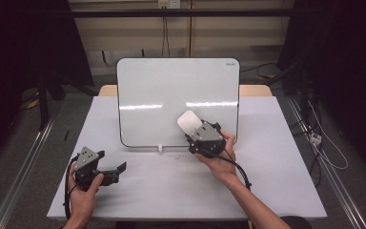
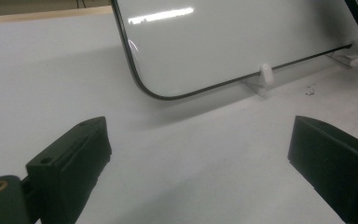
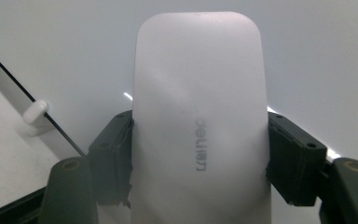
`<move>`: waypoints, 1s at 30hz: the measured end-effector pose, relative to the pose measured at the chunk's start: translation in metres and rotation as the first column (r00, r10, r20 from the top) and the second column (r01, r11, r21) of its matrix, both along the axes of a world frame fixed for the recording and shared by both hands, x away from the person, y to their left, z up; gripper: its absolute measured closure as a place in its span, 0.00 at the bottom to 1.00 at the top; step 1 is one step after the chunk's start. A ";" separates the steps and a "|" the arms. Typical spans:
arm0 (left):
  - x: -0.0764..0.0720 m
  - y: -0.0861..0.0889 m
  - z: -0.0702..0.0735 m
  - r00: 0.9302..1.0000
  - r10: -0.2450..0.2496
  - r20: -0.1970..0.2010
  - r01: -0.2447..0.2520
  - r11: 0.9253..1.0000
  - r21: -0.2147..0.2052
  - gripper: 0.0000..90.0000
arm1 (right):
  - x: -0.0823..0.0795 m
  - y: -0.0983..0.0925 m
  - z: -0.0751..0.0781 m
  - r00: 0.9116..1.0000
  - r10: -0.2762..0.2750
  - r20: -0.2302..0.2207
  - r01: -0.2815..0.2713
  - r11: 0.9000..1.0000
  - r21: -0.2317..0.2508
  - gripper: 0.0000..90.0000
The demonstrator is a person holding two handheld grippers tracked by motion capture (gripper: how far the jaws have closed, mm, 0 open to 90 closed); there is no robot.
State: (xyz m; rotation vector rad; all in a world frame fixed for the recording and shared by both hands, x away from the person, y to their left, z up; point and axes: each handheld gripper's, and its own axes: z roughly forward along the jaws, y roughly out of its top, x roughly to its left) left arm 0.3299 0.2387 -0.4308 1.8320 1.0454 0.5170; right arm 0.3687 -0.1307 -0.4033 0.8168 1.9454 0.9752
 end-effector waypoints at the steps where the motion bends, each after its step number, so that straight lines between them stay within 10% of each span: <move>1: 0.000 0.000 0.000 1.000 0.003 0.001 -0.003 1.000 0.001 0.06 | -0.001 -0.004 0.000 1.000 -0.007 0.000 0.007 1.000 0.004 0.35; 21: -0.001 0.002 -0.001 1.000 0.003 -0.009 -0.003 1.000 0.002 0.06 | -0.008 -0.076 0.021 0.992 -0.123 0.000 0.122 0.984 0.128 0.35; 30: 0.000 0.003 -0.001 1.000 0.010 -0.009 -0.010 1.000 0.001 0.06 | -0.009 -0.086 0.011 0.988 -0.152 -0.005 0.152 0.984 0.090 0.35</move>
